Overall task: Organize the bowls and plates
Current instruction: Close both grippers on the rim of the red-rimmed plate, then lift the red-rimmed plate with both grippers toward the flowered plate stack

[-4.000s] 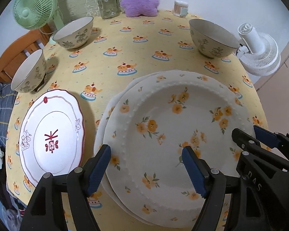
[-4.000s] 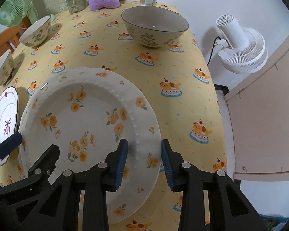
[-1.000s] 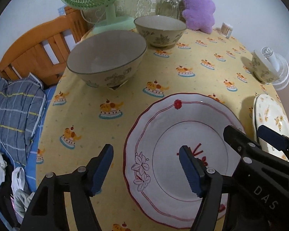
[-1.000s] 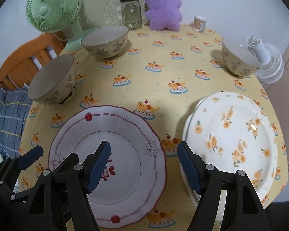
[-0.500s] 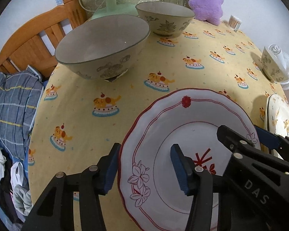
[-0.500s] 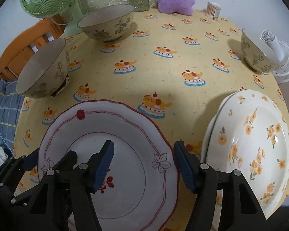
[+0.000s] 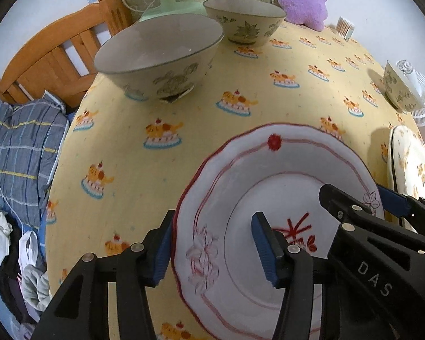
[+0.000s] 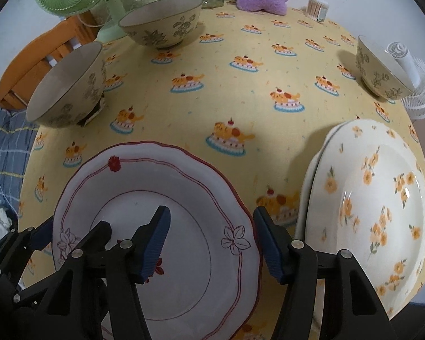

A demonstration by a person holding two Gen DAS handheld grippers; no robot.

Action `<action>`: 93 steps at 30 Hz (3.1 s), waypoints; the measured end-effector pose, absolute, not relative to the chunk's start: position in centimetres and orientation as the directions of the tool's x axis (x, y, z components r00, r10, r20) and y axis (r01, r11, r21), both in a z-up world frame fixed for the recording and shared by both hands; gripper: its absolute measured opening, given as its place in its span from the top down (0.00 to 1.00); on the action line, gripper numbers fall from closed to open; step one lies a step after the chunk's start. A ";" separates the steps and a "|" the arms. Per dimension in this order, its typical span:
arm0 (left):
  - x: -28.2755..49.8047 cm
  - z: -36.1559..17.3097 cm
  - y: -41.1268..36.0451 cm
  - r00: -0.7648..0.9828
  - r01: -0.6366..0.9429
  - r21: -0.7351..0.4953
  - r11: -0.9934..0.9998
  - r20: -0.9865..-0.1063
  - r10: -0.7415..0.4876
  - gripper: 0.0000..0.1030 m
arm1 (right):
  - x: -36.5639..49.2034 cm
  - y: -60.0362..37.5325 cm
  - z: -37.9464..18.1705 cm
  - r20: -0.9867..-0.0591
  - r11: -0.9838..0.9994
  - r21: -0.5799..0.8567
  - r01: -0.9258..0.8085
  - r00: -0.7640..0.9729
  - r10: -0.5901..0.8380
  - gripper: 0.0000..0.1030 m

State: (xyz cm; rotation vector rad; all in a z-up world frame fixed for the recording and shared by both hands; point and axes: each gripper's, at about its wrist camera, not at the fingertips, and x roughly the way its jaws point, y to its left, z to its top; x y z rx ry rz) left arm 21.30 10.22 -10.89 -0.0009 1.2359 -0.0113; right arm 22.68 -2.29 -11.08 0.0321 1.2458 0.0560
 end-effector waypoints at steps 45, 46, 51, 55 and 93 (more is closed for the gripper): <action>19.7 -5.2 10.0 0.369 0.099 -0.039 0.994 -0.926 -0.073 0.43 | 20.3 -2.8 -5.3 -0.947 0.998 0.049 0.039 0.320 0.034 0.45; 19.6 -4.9 9.9 0.372 0.105 -0.041 0.994 -0.925 -0.077 0.43 | 20.0 -2.8 -4.9 -0.944 0.998 0.049 0.048 0.328 0.031 0.45; 19.3 -3.9 9.2 0.388 0.131 -0.038 0.991 -0.918 -0.086 0.43 | 19.2 -3.5 -3.9 -0.937 0.996 0.054 0.077 0.349 0.023 0.45; 19.3 -3.3 8.0 0.407 0.151 -0.023 0.988 -0.910 -0.084 0.43 | 18.9 -4.8 -3.3 -0.928 0.993 0.067 0.095 0.371 0.028 0.45; 20.7 -5.9 -10.6 0.345 0.098 -0.078 0.992 -0.932 -0.108 0.43 | 20.9 -23.7 -5.0 -0.952 0.998 0.028 0.063 0.305 0.008 0.45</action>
